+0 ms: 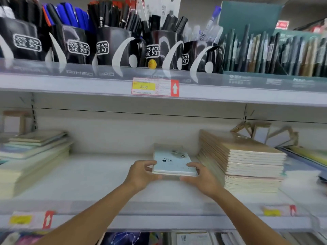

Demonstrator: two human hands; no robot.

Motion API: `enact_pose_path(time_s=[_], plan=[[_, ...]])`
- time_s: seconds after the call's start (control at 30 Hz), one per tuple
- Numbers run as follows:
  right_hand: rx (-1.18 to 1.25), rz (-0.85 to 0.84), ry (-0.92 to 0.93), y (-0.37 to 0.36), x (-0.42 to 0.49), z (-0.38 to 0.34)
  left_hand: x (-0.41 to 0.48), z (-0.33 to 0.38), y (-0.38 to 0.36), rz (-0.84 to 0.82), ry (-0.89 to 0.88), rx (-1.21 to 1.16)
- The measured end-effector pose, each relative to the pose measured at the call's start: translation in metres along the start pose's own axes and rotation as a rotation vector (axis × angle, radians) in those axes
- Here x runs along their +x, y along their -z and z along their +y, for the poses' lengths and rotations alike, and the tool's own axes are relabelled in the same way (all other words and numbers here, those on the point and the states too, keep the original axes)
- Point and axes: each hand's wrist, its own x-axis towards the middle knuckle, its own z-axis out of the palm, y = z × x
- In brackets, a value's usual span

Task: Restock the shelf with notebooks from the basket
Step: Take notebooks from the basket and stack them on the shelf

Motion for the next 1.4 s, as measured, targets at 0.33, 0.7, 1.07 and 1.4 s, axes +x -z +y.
enact_pose_path(time_s=[0.33, 0.7, 1.07, 1.4], plan=[[-0.050, 0.119, -0.094, -0.017, 0.037, 0.010, 0.033, -0.018, -0.017, 0.053, 0.015, -0.092], [-0.432, 0.293, 0.080, -0.035, 0.030, -0.013, 0.017, -0.020, -0.003, -0.138, -0.050, 0.089], [-0.046, 0.202, 0.438, -0.182, -0.094, -0.130, -0.114, -0.017, 0.143, 0.509, 0.013, 0.198], [-0.029, -0.273, 0.430, -0.370, -0.218, -0.176, -0.295, -0.119, 0.285, 0.677, 0.390, 0.303]])
